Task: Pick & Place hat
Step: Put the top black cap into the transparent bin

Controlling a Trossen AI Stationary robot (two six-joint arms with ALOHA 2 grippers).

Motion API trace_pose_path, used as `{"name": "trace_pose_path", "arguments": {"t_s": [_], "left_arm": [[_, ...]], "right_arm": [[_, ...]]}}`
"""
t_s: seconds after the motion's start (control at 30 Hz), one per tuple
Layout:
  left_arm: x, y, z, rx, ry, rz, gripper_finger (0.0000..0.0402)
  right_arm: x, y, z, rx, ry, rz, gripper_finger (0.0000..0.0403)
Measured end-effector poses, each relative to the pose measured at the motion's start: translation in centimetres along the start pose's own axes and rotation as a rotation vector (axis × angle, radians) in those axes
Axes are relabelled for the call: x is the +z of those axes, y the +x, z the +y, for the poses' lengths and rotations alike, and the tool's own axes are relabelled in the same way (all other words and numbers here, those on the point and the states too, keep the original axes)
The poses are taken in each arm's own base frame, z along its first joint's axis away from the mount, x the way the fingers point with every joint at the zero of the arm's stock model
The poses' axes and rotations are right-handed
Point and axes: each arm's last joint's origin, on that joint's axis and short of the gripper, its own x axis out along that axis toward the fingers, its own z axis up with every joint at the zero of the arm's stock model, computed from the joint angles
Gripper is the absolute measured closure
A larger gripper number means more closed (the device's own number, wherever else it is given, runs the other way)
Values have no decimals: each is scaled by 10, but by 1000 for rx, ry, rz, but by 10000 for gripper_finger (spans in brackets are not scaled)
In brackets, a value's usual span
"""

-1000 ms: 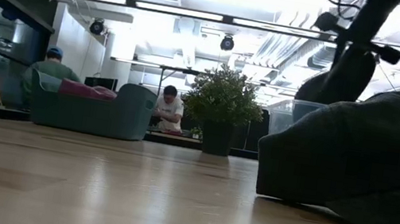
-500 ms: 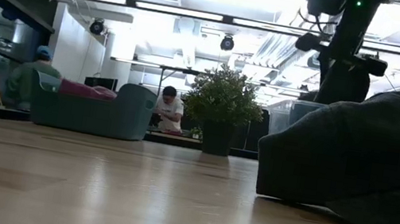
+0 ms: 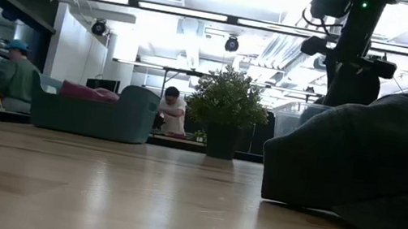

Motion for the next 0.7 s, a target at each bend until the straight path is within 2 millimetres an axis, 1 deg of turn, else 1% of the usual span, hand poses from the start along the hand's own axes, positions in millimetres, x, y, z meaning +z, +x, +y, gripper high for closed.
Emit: {"name": "trace_pose_path", "arguments": {"t_s": [0.07, 0.27, 0.4, 0.53, 0.7], "left_arm": [[0, 0, 0, 0, 0, 0, 64], [0, 0, 0, 0, 1, 1, 64], [0, 0, 0, 0, 1, 3, 64], [-1, 0, 0, -10, 2, 17, 64], [-1, 0, 0, -5, 3, 24, 64]], "right_arm": [[0, 0, 0, -1, -3, -3, 385], [1, 0, 1, 7, -17, 4, 310], [1, 0, 4, 42, -27, 12, 271], [1, 0, 8, 74, -22, 9, 250], [3, -5, 8, 120, -55, 30, 247]]}}
